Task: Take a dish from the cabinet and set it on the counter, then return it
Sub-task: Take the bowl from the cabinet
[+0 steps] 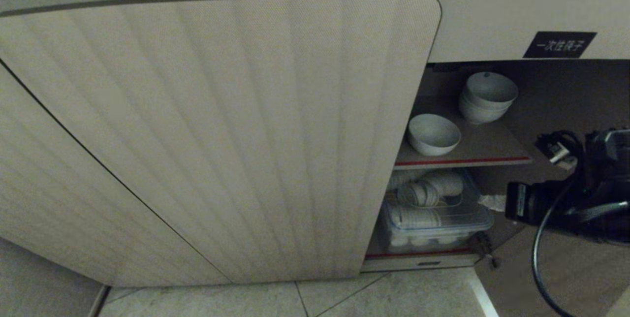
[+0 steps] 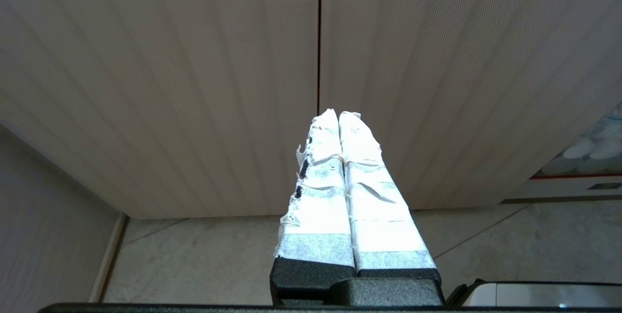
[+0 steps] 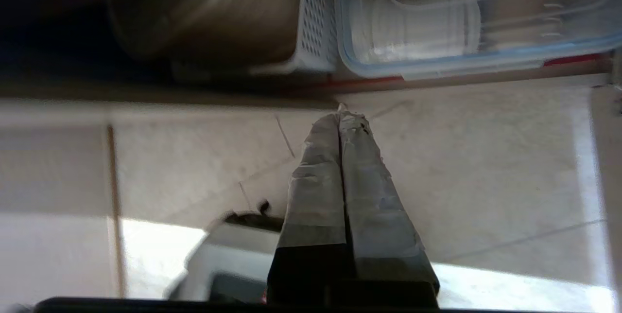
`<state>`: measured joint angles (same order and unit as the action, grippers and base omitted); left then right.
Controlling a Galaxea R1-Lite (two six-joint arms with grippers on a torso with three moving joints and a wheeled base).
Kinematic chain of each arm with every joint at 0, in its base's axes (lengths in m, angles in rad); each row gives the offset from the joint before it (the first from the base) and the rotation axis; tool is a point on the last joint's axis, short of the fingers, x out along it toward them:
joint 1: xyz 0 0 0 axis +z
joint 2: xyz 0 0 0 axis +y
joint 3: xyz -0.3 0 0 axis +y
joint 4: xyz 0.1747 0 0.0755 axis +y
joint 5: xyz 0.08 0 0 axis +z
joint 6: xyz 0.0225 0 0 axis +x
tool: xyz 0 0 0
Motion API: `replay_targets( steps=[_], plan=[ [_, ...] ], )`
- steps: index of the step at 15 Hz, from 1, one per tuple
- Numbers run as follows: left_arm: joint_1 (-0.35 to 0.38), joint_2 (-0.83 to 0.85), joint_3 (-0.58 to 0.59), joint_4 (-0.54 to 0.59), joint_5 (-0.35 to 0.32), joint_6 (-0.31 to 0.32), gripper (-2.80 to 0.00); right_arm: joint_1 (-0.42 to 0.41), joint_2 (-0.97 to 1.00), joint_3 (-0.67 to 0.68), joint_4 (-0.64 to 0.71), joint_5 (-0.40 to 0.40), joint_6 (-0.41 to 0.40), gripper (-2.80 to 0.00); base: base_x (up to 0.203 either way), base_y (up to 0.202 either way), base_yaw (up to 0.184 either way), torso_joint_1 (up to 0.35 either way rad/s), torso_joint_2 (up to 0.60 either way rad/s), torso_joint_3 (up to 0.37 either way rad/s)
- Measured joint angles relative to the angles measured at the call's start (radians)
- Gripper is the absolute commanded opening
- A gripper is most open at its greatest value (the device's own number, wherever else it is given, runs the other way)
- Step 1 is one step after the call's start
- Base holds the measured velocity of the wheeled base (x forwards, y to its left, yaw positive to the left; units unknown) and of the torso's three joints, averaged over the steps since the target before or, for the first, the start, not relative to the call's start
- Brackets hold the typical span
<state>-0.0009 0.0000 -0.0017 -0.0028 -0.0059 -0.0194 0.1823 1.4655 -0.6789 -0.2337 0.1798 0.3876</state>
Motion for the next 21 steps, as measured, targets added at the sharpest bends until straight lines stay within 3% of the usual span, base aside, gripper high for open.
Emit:
replay_targets(
  steps=[5, 9, 21],
  plan=[
    [0.000, 0.000, 0.000, 0.000, 0.000, 0.000, -2.80, -0.011, 0.087, -0.064, -0.001, -0.003, 0.046, -2.80, 0.000, 0.000, 0.000, 0.000, 0.00, 0.000],
    [0.000, 0.000, 0.000, 0.000, 0.000, 0.000, -2.80, -0.017, 0.133, -0.129, -0.001, -0.006, 0.140, -2.80, 0.000, 0.000, 0.000, 0.000, 0.00, 0.000],
    [0.000, 0.000, 0.000, 0.000, 0.000, 0.000, -2.80, -0.047, 0.196, -0.201, -0.061, -0.048, 0.150, -2.80, 0.000, 0.000, 0.000, 0.000, 0.00, 0.000]
  ],
)
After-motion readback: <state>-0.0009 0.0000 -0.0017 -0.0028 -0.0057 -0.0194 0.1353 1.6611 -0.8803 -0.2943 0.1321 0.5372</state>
